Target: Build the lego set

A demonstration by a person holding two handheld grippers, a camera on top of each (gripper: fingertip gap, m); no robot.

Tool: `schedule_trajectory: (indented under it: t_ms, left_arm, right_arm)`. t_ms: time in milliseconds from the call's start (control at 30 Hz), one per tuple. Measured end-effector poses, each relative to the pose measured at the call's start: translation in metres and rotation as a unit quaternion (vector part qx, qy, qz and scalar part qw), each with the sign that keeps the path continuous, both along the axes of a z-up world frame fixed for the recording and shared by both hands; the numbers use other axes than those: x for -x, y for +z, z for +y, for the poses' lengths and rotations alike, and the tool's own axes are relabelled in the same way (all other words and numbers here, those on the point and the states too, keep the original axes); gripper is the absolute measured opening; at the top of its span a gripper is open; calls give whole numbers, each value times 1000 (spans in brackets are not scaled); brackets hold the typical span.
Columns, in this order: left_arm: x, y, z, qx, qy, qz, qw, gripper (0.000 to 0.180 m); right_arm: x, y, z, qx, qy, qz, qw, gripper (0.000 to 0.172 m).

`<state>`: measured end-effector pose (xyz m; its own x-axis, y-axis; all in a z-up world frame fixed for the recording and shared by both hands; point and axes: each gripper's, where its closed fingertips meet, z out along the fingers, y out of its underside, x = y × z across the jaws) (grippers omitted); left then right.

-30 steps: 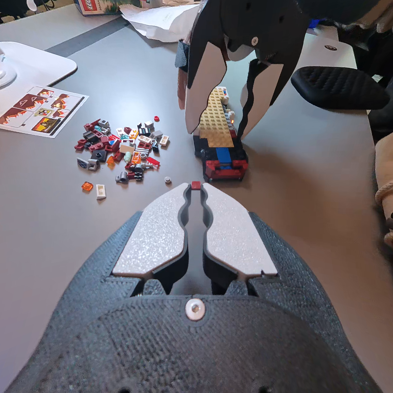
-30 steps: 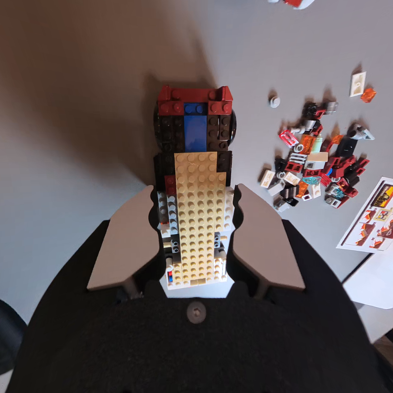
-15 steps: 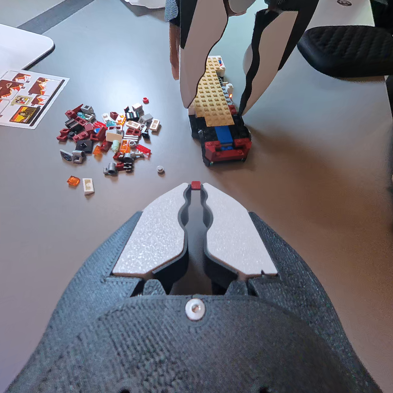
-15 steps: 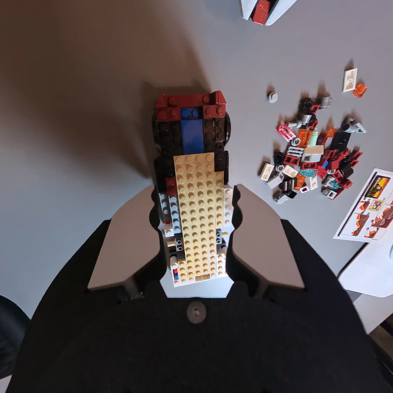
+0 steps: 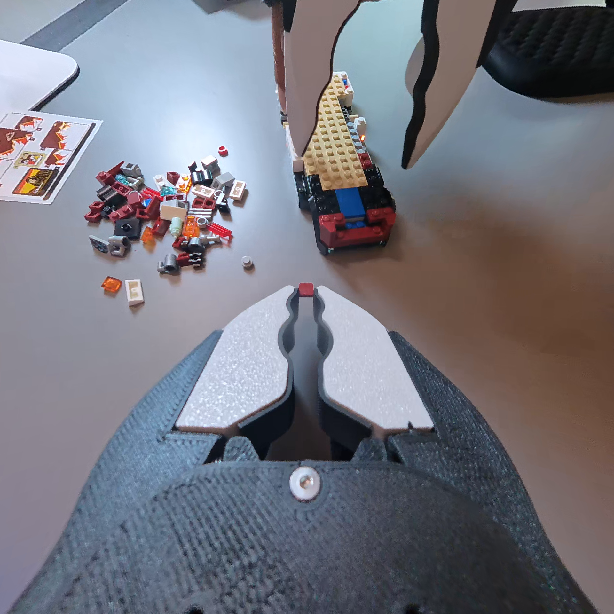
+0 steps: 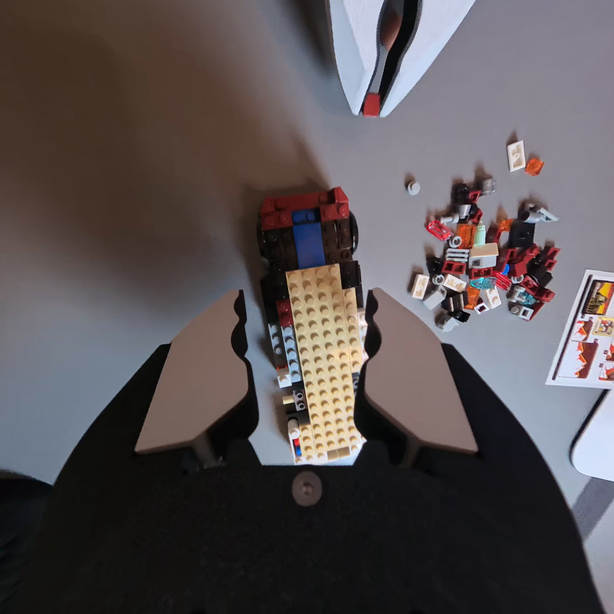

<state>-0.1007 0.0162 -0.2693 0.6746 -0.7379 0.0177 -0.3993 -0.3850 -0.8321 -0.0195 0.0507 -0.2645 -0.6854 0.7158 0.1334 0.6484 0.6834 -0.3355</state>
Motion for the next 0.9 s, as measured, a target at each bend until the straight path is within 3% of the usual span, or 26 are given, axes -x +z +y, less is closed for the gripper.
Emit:
schedule_trajectory:
  t_ms: [200,433,633,767,900]
  left_arm:
    - [-1,4,0,-3,0,-9,1000,8]
    - [-8,9,-4,-21,-10,-3,1000,8]
    - [-22,16,-10,-48,-29,1,998,8]
    - [-31,28,-11,-102,-31,19,994,8]
    - [-38,49,-11,-210,-22,71,975,8]
  right_arm:
    - [24,-2,-20,24,3,3,1000,74]
    - [18,-11,-39,-6,36,-13,999,58]
    - [7,7,-48,28,-18,48,998,59]
    - [20,39,-56,124,-121,164,971,38]
    - [31,55,-59,255,-229,225,912,27]
